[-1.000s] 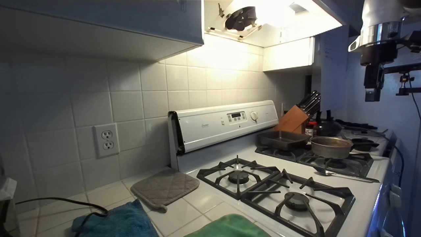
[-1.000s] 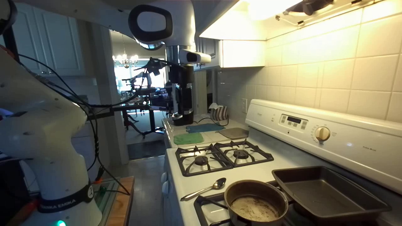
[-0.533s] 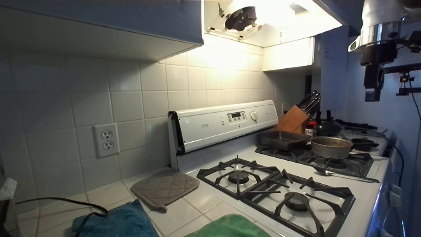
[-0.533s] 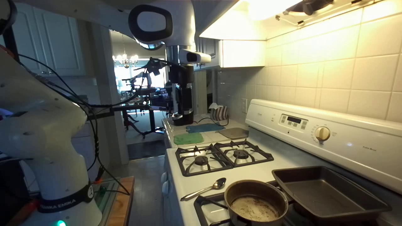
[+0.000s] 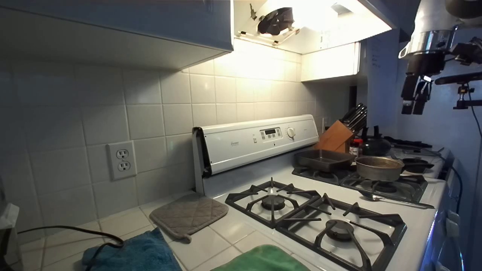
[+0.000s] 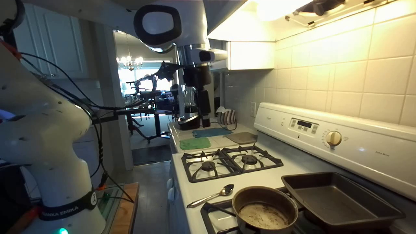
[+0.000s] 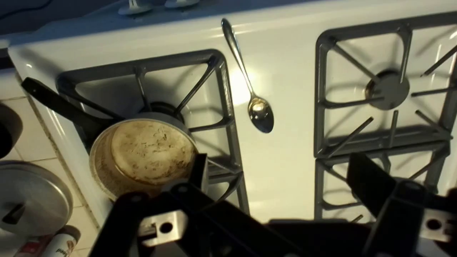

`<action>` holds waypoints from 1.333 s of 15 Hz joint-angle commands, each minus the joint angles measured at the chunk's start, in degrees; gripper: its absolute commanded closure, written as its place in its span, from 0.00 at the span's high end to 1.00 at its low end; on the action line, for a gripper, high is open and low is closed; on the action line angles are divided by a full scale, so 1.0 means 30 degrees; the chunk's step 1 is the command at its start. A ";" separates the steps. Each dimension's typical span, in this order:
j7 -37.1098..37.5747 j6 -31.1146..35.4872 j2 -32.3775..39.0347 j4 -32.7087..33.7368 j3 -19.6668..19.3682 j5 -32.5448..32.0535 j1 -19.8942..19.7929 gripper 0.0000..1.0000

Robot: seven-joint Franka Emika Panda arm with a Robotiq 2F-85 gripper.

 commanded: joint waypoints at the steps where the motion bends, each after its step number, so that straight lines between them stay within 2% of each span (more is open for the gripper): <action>1: 0.0288 0.2839 0.1149 0.0011 -0.0541 -0.0734 -0.0834 1.00; 6: 0.0265 0.5426 0.2682 0.0216 -0.0901 -0.1912 -0.1842 1.00; 20: 0.0048 0.9751 0.7010 0.1841 -0.3115 -0.5050 -0.4582 1.00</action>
